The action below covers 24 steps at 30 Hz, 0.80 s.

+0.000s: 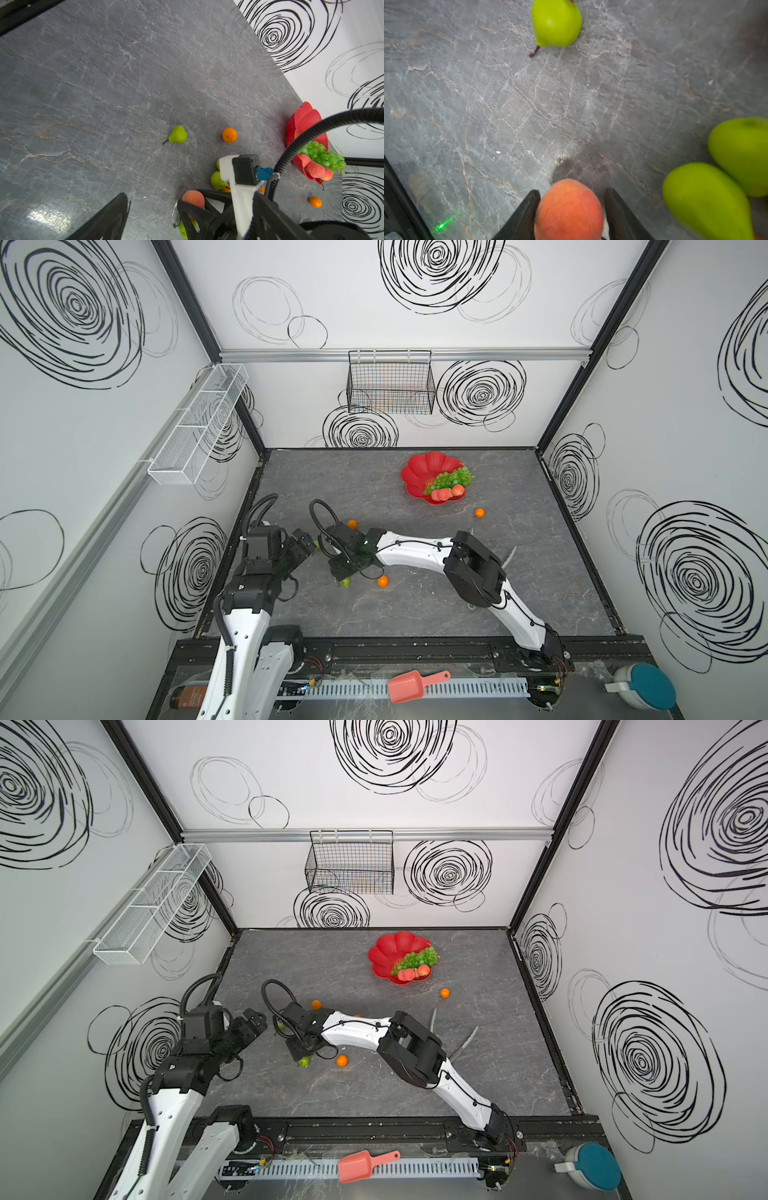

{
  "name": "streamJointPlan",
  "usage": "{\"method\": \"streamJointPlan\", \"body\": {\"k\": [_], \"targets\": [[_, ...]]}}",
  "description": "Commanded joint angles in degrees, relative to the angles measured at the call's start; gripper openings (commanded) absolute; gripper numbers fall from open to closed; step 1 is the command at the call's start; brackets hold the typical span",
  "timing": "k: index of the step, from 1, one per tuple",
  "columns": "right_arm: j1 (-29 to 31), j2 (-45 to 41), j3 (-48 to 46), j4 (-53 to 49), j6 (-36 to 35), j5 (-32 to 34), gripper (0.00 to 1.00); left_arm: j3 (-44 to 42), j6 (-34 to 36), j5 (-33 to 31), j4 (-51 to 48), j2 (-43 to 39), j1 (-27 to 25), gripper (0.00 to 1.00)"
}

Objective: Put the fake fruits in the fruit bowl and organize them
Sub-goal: 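Reach the right gripper across to the pink peach beside the green pears and grasp it, then carry the pink peach back over the red bowl with the right gripper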

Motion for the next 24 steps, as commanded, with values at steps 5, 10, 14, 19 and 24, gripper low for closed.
{"method": "streamJointPlan", "body": {"k": [5, 10, 14, 19, 24], "targets": [[-0.3, 0.7, 1.7, -1.6, 0.3, -0.2, 0.50, -0.4, -0.5, 0.3, 2.1, 0.0, 0.6, 0.96], [-0.2, -0.5, 1.5, -1.7, 0.4, 0.0, 0.49, 0.1, -0.2, 0.2, 2.1, 0.5, 0.5, 0.96], [-0.3, -3.1, -0.3, -0.3, 1.0, 0.0, 0.48, 1.3, 1.3, 0.6, 2.4, 1.1, 0.1, 0.96], [-0.3, -6.6, -3.4, 2.1, 2.2, 0.0, 0.48, 2.3, 2.9, 2.1, 3.6, 1.8, -0.5, 0.96], [-0.7, -10.7, -7.5, 5.5, 4.0, -1.2, 0.47, 2.5, 4.7, 5.0, 5.3, 2.5, -1.2, 0.96]]}}
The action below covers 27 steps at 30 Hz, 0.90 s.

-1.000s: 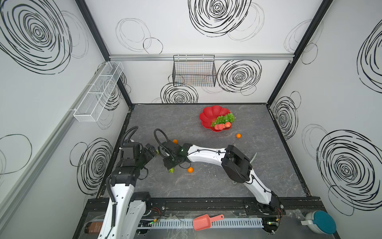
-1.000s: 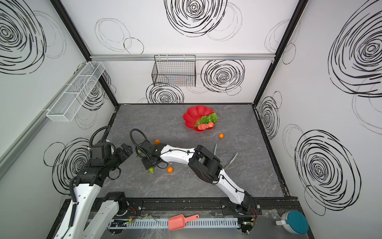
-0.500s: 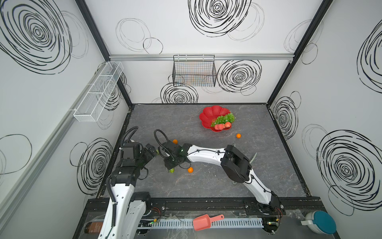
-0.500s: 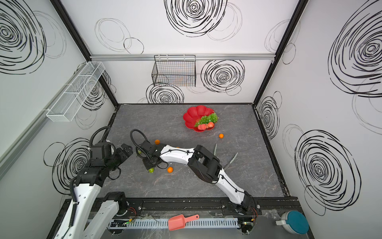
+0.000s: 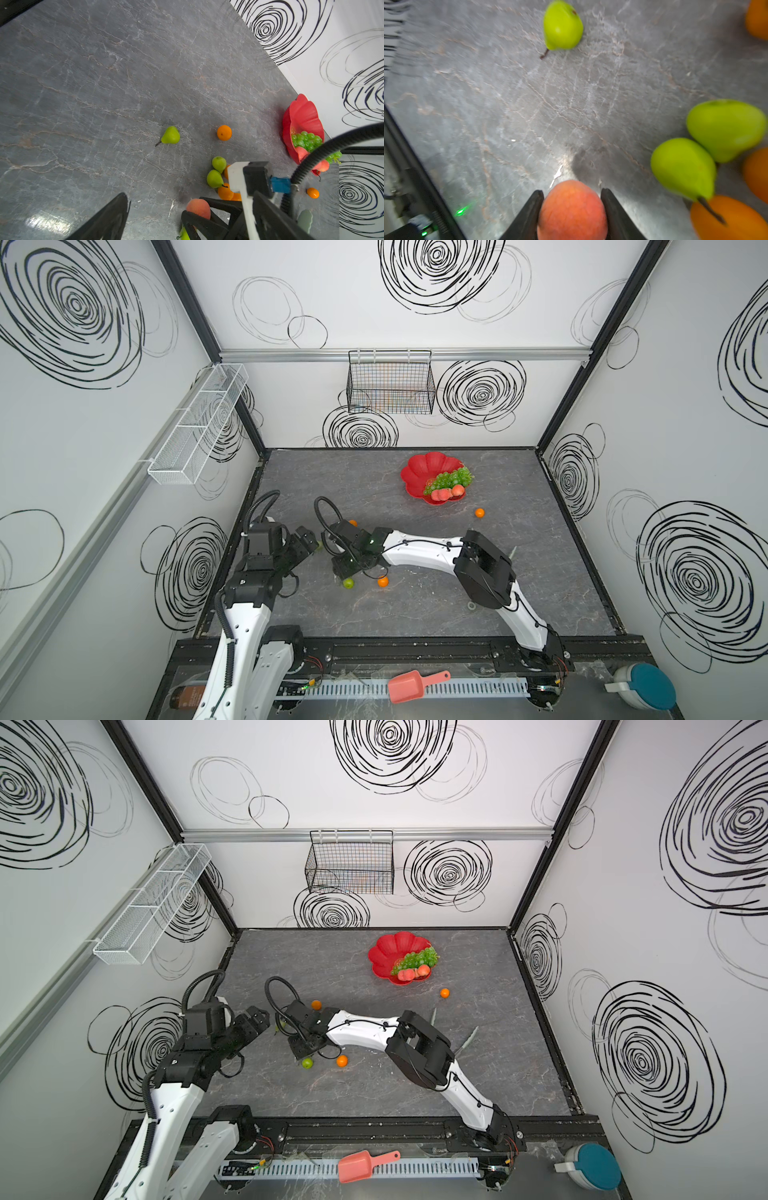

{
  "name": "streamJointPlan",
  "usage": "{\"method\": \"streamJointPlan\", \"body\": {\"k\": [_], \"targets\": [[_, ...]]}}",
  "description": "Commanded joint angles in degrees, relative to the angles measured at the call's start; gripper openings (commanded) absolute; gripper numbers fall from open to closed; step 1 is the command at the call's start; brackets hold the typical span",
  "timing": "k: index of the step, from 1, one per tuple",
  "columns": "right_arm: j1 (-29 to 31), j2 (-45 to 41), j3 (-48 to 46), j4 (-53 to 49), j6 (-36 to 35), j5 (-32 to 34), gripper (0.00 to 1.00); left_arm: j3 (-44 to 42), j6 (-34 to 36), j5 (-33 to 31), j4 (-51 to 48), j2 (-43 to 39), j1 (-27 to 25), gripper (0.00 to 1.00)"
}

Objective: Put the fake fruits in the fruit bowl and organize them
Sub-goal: 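Carry the pink peach back over the red bowl with the right gripper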

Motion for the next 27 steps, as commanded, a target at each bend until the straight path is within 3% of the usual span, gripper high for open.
{"method": "streamJointPlan", "body": {"k": [1, 6, 11, 20, 27], "targets": [[-0.6, -5.0, -2.6, 3.7, 2.4, -0.8, 0.47, 2.2, 2.2, 2.1, 3.0, 0.1, -0.8, 0.96], [-1.2, -10.1, -7.2, 6.6, 3.8, -1.6, 0.46, 2.5, 3.8, 5.0, 5.2, 0.3, -1.7, 0.96], [-2.3, -16.4, -14.2, 10.0, 5.5, -1.8, 0.46, 2.1, 4.0, 10.3, 11.4, 0.7, -6.3, 0.96], [-6.0, -28.2, -29.0, 14.1, 8.3, -0.5, 0.45, 3.1, 3.2, 3.5, 18.2, 4.2, -23.2, 0.96], [-13.1, -37.3, -38.5, 14.2, 8.3, -0.8, 0.45, 3.8, 2.8, 1.0, 23.9, 10.2, -32.3, 0.96]]}}
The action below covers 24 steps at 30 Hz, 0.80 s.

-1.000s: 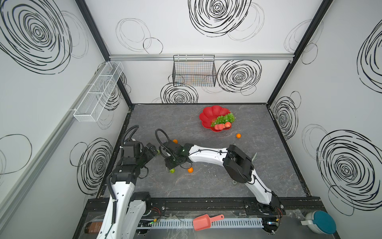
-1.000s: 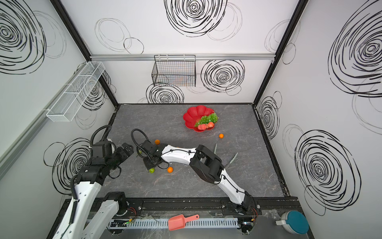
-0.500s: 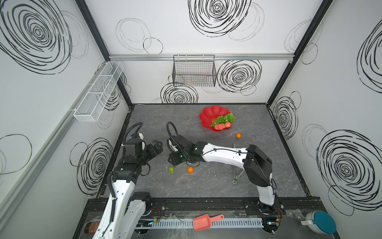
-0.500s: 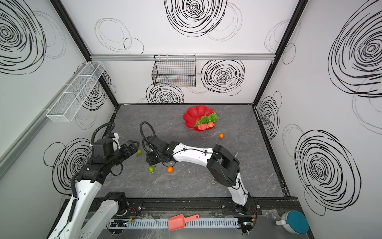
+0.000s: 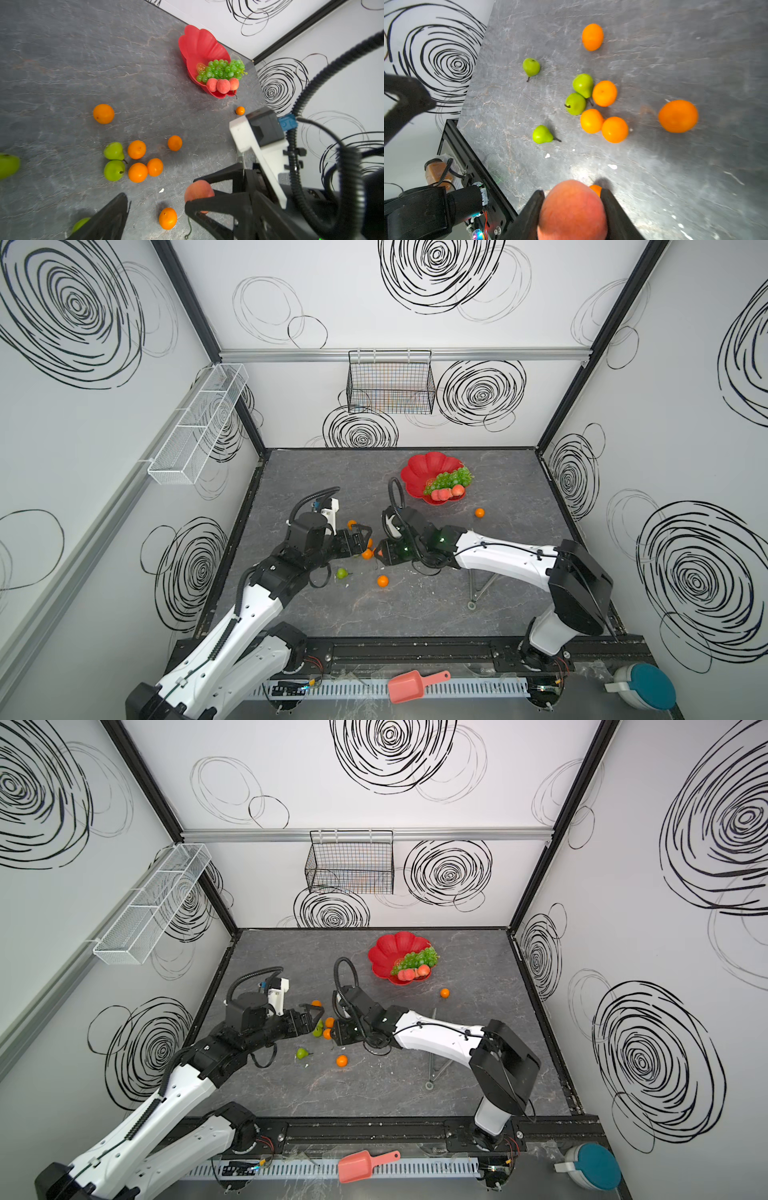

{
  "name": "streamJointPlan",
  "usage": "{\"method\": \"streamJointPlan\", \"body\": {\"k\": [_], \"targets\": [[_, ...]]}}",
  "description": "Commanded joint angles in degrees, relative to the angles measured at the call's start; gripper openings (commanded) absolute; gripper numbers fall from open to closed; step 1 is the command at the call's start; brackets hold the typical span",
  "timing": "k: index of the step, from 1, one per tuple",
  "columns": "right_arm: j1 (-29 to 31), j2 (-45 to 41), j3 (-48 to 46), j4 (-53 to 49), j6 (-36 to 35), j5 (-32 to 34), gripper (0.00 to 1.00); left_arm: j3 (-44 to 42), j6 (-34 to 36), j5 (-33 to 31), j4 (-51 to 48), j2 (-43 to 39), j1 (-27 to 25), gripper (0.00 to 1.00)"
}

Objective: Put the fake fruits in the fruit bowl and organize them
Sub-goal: 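Carry the pink peach back over the red bowl with the right gripper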

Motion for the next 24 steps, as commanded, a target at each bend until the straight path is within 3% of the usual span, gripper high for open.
{"method": "streamJointPlan", "body": {"k": [1, 7, 12, 24], "targets": [[-3.9, -4.6, -3.3, 1.3, 0.8, 0.7, 0.45, 2.2, -0.1, -2.0, 6.6, 2.7, -2.8, 0.96], [-13.1, -10.0, -8.2, -0.2, -2.3, -2.6, 0.45, 3.8, 0.1, -1.4, 11.0, 9.4, -7.0, 0.96], [-20.3, -11.2, -8.5, -2.5, -5.7, -4.5, 0.45, 7.6, 0.8, 0.6, 13.7, 15.9, -7.6, 0.96], [-32.5, -4.0, -0.4, -3.9, -9.5, -3.0, 0.45, 25.1, 2.4, 1.8, 17.3, 34.9, -7.8, 0.96]]}}
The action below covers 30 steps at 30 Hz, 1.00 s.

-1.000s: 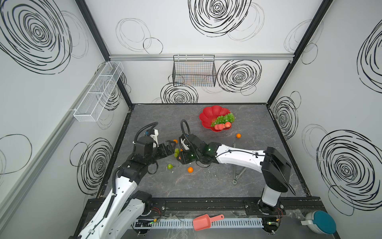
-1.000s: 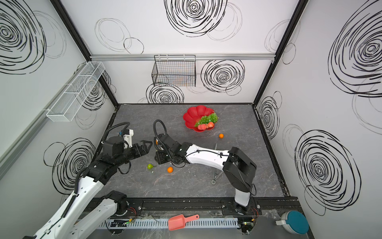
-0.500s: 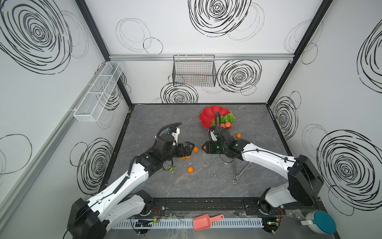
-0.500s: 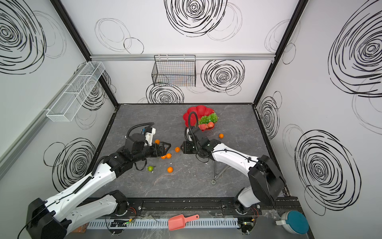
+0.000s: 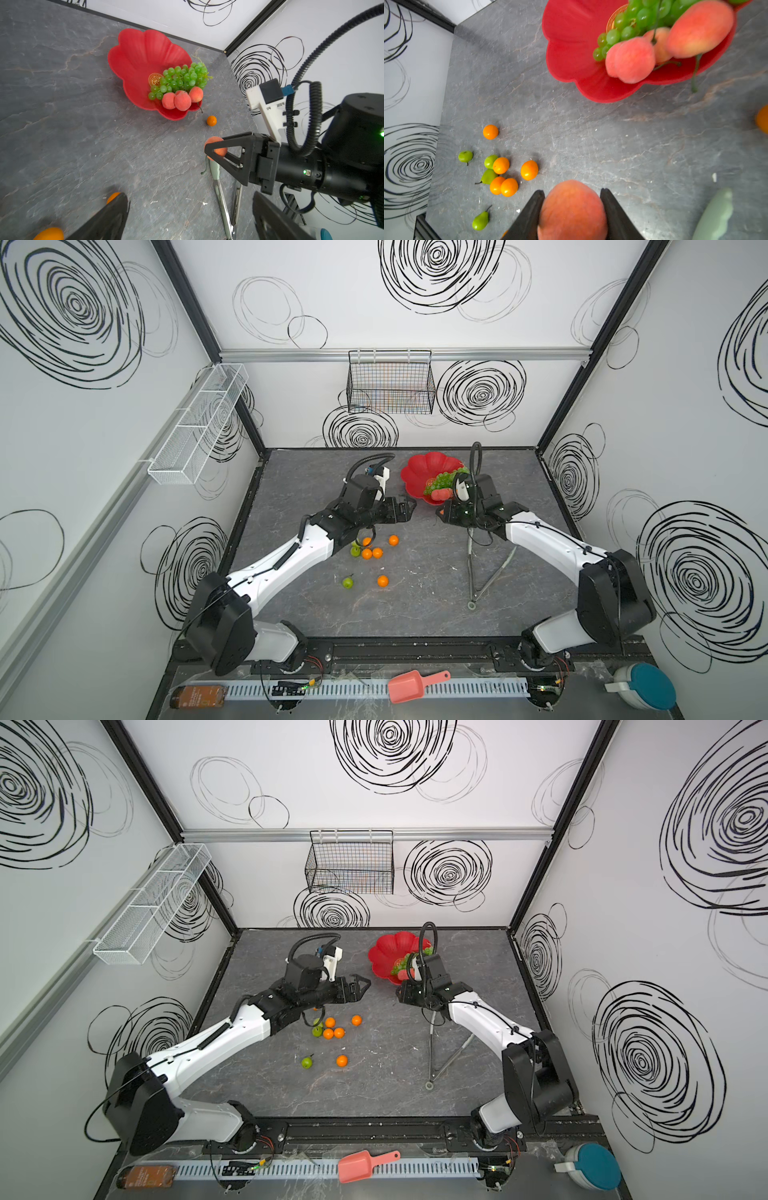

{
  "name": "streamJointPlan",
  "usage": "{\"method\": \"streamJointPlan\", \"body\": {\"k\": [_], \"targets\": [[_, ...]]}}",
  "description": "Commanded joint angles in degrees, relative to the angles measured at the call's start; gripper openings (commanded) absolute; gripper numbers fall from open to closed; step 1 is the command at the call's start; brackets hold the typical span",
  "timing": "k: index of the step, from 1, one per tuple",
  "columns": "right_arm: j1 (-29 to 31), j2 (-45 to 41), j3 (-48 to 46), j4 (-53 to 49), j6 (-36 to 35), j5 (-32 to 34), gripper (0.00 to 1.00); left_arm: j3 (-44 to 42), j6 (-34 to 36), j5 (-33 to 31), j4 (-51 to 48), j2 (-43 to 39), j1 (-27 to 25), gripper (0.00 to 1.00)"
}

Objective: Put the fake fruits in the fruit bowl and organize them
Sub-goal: 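Carry the pink peach back over the red bowl with the right gripper, then lower the peach into the bowl and open the right gripper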

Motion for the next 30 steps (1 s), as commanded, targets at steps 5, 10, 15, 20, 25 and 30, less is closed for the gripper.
{"method": "streamJointPlan", "body": {"k": [5, 10, 15, 20, 25, 30], "targets": [[-4.5, 7.0, 8.2, -2.5, -2.5, 2.2, 0.45, 9.8, 0.1, 0.9, 4.7, 9.6, -0.5, 0.96], [-5.6, 11.7, 13.2, -4.2, -3.2, 4.4, 0.45, 12.0, 2.8, 3.1, 6.3, 14.6, -0.1, 0.96], [-6.2, 15.7, 18.2, -6.4, -4.2, 6.4, 0.45, 9.5, 1.3, 7.8, 9.3, 15.5, 2.2, 0.96], [-5.8, 19.5, 23.3, -7.3, -5.8, 4.9, 0.45, 9.4, 0.8, 8.3, 9.5, 15.3, 4.1, 0.96], [-3.7, 25.0, 30.4, -11.0, -8.4, 4.7, 0.45, 8.9, 0.0, 8.6, 9.9, 15.4, 6.2, 0.96], [-1.3, 30.5, 37.2, -14.8, -10.5, 6.0, 0.45, 8.8, -0.5, 9.3, 10.2, 15.4, 7.2, 0.96]]}}
